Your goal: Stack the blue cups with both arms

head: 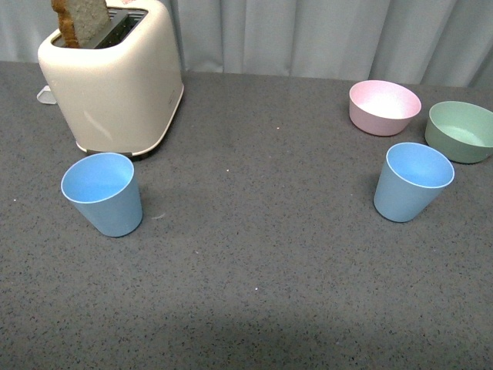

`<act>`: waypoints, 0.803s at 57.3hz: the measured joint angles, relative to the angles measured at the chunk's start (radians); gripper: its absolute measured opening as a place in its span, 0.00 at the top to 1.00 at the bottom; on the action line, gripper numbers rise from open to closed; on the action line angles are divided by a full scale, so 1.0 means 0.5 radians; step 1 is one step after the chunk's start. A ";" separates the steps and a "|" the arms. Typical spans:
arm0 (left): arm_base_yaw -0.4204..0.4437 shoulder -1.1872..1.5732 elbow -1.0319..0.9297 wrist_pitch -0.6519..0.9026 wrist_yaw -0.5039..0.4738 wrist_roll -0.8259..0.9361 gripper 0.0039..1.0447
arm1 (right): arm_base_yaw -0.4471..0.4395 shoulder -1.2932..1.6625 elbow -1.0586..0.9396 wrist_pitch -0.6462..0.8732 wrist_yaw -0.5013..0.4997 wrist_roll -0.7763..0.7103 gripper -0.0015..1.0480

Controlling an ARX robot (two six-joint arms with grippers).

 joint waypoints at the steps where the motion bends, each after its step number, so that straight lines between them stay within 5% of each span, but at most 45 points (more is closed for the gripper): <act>1: 0.000 0.000 0.000 0.000 0.001 0.000 0.06 | 0.000 0.000 0.000 0.000 0.000 0.000 0.09; 18: -0.001 0.000 0.001 -0.001 -0.002 0.000 0.06 | 0.000 0.000 0.000 0.000 0.000 0.000 0.09; 23: -0.146 0.258 0.126 -0.320 -0.501 -0.111 0.06 | 0.000 0.000 0.000 0.000 0.000 0.000 0.09; 26: -0.169 0.529 0.153 -0.278 -0.640 -0.175 0.06 | -0.001 -0.001 0.000 0.000 -0.002 -0.001 0.09; 38: -0.114 1.644 0.411 0.397 -0.409 -0.337 0.06 | 0.000 -0.002 0.000 -0.001 0.000 -0.001 0.09; 46: -0.107 2.332 0.704 0.462 -0.204 -0.352 0.06 | 0.000 -0.002 0.000 -0.001 0.000 -0.001 0.09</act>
